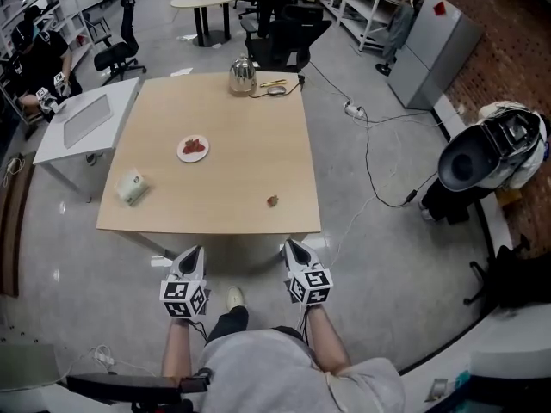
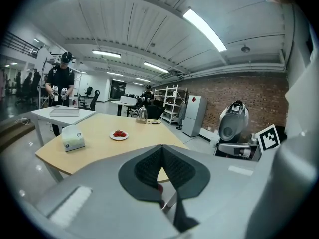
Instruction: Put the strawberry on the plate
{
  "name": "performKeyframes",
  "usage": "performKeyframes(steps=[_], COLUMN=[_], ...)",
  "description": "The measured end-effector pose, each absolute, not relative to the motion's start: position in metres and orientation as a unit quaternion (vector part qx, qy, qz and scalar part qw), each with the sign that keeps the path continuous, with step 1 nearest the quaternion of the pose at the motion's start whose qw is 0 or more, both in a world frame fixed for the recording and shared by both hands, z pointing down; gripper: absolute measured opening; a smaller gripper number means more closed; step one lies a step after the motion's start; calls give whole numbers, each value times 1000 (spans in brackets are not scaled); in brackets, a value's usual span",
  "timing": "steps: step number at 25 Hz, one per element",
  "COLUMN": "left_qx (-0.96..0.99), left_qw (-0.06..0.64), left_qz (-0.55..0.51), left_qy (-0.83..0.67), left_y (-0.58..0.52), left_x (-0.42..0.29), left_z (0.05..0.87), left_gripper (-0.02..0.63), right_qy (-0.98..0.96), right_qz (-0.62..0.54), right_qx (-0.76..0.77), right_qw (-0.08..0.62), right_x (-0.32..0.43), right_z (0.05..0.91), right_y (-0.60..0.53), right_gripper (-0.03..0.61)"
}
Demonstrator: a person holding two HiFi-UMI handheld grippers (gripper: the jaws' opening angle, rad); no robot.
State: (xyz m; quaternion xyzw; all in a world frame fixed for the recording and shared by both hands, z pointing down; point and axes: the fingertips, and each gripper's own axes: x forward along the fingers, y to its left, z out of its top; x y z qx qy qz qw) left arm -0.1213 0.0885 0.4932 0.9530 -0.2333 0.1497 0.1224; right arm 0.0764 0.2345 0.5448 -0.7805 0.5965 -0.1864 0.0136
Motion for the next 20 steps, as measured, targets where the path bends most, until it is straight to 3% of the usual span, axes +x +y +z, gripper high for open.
performKeyframes(steps=[20], left_qx=[962], left_qw=[134], left_qz=[140], left_qy=[-193], left_y=[-27], left_x=[-120], left_z=[508], left_gripper=[20], right_qy=[547], right_qz=[-175], right_qx=[-818], right_qw=[-13], right_x=[82], right_z=[547], right_y=[141], right_gripper=[7])
